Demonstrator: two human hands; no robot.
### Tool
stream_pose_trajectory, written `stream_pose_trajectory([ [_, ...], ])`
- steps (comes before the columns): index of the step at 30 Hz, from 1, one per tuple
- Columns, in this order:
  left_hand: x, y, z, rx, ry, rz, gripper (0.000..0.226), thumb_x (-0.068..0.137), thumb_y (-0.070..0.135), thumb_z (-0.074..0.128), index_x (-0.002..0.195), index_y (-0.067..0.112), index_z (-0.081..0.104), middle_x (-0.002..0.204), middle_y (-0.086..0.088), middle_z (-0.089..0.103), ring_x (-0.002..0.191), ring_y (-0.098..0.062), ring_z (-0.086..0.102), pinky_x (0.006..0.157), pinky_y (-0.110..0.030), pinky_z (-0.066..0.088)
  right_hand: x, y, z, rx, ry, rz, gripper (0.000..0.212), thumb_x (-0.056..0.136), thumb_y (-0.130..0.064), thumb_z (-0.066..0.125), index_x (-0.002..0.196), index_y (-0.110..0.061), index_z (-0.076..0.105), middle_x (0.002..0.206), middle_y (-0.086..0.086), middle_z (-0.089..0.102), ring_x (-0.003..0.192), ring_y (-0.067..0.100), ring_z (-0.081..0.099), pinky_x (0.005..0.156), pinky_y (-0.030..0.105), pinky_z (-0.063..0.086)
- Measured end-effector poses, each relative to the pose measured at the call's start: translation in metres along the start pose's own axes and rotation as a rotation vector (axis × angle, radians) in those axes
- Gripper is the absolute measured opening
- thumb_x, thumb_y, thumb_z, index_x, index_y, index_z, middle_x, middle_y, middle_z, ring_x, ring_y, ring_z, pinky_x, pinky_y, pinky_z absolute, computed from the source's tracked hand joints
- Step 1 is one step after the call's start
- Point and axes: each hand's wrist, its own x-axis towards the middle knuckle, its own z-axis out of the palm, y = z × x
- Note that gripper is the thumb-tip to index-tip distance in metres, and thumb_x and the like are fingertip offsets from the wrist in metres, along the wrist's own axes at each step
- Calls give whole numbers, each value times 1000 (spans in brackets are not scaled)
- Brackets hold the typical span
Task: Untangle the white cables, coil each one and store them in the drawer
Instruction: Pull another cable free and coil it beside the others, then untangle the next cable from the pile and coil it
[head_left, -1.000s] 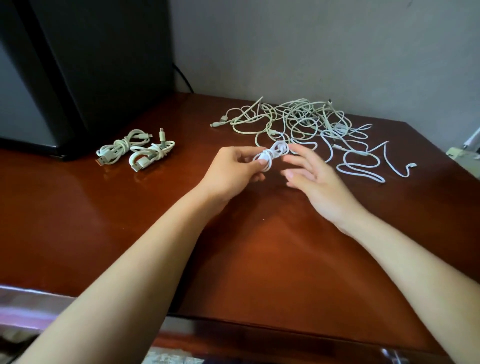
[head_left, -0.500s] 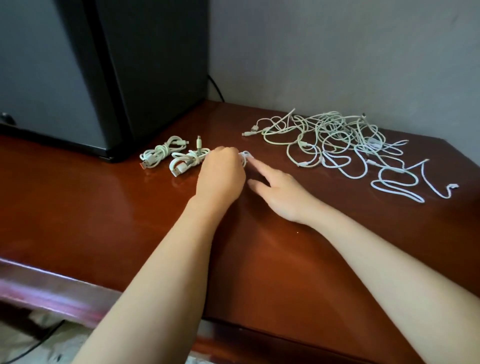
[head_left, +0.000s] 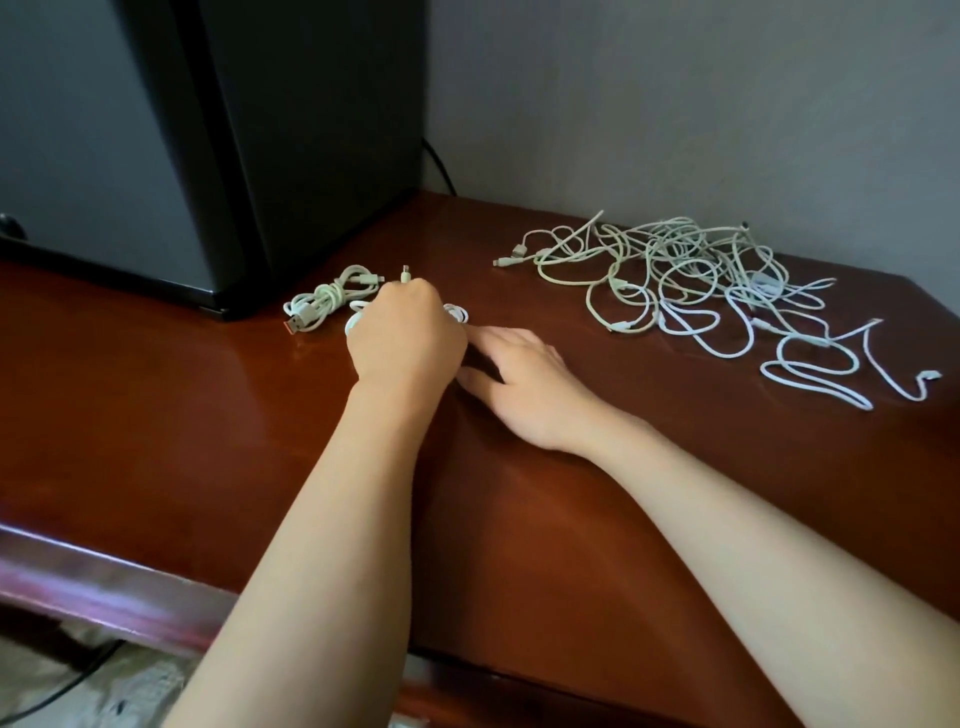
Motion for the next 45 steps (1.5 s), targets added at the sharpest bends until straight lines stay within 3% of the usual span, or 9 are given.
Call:
stream_pose_trajectory([
  [4, 0, 1, -4, 32, 53, 10, 28, 95, 22, 48, 113, 8, 65, 115, -14, 57, 103, -36, 57, 68, -35, 36, -5, 3, -5, 89, 3, -17, 48, 97, -29, 50, 144, -24, 38, 147, -1, 41, 138, 21, 30, 113, 38, 24],
  [10, -7, 18, -7, 2, 153, 202, 30, 96, 30, 47, 111, 14, 66, 116, -9, 57, 103, -35, 58, 70, -36, 38, -30, 23, -31, 65, 50, -24, 43, 97, -28, 52, 139, -22, 46, 140, -3, 48, 132, 13, 38, 110, 26, 27],
  [18, -31, 71, 8, 34, -75, 592, 30, 95, 33, 45, 113, 18, 64, 116, -3, 57, 108, -33, 57, 77, -35, 43, -81, 81, -73, -109, 150, 47, 31, 93, -20, 59, 124, -18, 62, 124, -5, 60, 119, 11, 48, 98, 11, 24],
  [23, -40, 106, 19, 42, -220, 720, 30, 96, 32, 45, 115, 17, 62, 118, -2, 55, 112, -29, 55, 79, -34, 42, -102, 130, -101, -296, 306, 145, 28, 91, -15, 61, 118, -15, 66, 121, 2, 63, 118, 24, 50, 104, 33, 31],
  [27, -49, 125, 32, -68, -257, 734, 27, 96, 29, 46, 113, 17, 62, 115, -2, 55, 109, -28, 54, 78, -33, 41, -115, 158, -116, -357, 454, 378, 43, 90, -25, 63, 132, -20, 56, 140, 4, 49, 132, 27, 35, 108, 41, 25],
  [32, -61, 122, 47, -382, -86, 819, 24, 94, 18, 51, 114, 15, 64, 109, -1, 60, 98, -23, 58, 74, -31, 43, -134, 180, -126, -245, 345, 573, 73, 79, -54, 67, 143, -37, 37, 158, 1, 21, 145, 24, 13, 117, 45, 13],
  [35, -57, 113, 51, -465, -68, 832, 25, 90, 16, 53, 111, 13, 66, 99, 0, 60, 86, -25, 59, 72, -32, 47, -134, 181, -124, -230, 272, 561, 66, 80, -52, 66, 140, -39, 42, 159, 0, 18, 145, 25, 13, 118, 48, 14],
  [40, -56, 110, 48, -569, -73, 779, 29, 84, 20, 48, 104, 13, 68, 89, 6, 57, 80, -21, 59, 72, -37, 51, -123, 164, -115, -381, 218, 441, 40, 94, -31, 57, 130, -13, 56, 136, 6, 54, 127, 26, 47, 106, 38, 36],
  [45, -63, 115, 47, -621, -93, 738, 27, 87, 21, 50, 106, 14, 68, 86, 11, 50, 82, -20, 58, 74, -30, 46, -118, 130, -102, -282, 327, 282, 24, 88, -31, 66, 103, -13, 68, 103, 4, 63, 91, 23, 59, 84, 38, 47],
])
